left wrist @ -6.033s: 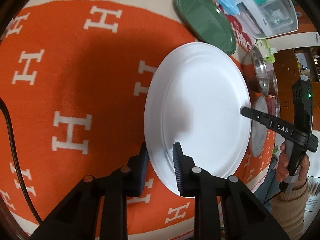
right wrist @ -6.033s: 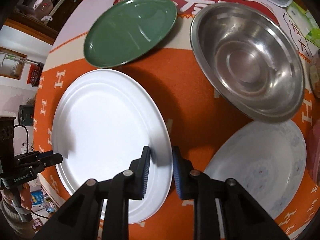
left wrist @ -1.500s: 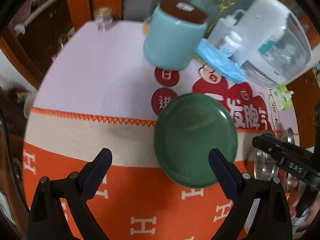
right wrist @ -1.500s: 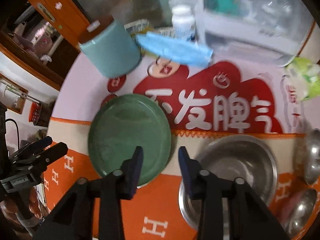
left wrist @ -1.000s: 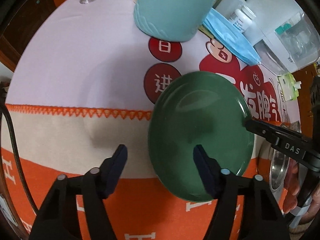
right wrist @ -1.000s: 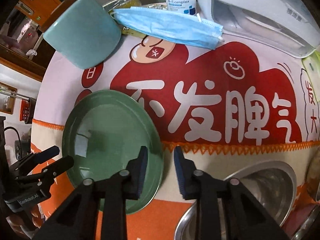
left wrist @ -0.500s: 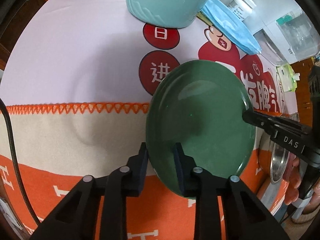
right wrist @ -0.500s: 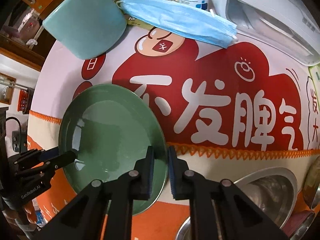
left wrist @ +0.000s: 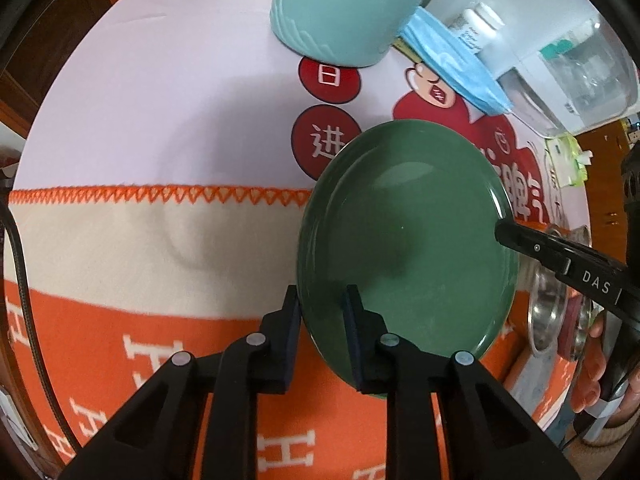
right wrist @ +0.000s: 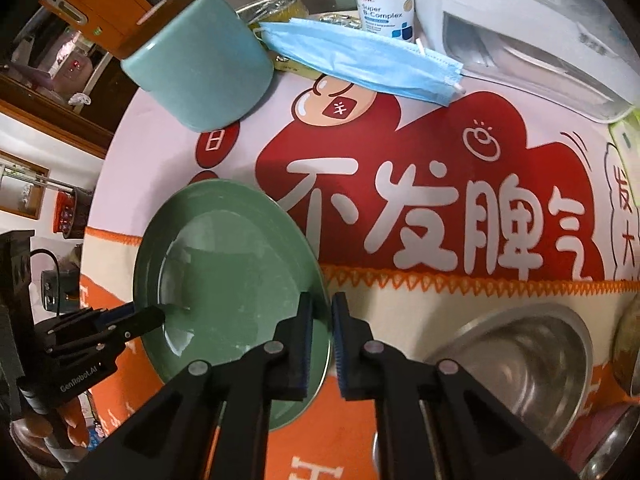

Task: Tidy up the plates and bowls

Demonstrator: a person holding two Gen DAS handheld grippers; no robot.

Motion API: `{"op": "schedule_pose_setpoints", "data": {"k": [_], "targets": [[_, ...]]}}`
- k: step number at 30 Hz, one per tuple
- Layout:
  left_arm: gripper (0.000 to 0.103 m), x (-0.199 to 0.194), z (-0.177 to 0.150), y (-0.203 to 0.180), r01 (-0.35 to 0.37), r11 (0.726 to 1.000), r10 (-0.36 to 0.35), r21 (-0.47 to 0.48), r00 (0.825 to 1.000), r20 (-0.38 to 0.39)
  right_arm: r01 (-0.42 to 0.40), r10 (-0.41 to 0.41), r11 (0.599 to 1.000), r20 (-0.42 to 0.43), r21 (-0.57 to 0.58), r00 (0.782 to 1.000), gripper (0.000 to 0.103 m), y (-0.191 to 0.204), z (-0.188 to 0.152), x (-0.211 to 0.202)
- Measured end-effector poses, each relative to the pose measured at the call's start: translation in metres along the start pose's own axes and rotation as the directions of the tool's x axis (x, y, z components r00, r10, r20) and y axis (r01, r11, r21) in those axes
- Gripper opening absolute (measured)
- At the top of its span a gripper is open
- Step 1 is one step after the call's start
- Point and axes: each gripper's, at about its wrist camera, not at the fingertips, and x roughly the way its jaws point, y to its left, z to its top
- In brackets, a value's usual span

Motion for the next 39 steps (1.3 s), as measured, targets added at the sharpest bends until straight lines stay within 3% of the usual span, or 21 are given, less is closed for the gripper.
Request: {"op": "schedule_pose_setpoints", "data": {"k": [8,21,32,39], "targets": [[0.019,-0.050,-0.045,-0.015,0.010,0.999,-0.012,0.051,1.000,0.025,-0.034,0.033,0.999,0.013,0.029,0.999,0.008,-0.001,-0.034,-0.037],[0.019,-0.111,-0.150,-0.026,0.038,0.992,-0.042,0.120,0.999,0.031,-0.100,0.098,0.994,0.049,0.039,0.994,0.007,0.010,-0.154,-0.099],[0.019,-0.117,-0.252,-0.025,0.087,0.987,-0.087,0.138,0.996,-0.006,-0.131,0.126,0.987,0.064,0.090,0.990,0.007,0.009,-0.269,-0.111],[0.019,-0.107,-0.299,-0.023,0.053,0.982,-0.054,0.182,0.999,-0.001,-0.116,0.109,0.987,0.071,0.114,0.992,0.007,0.014,-0.323,-0.100]]}}
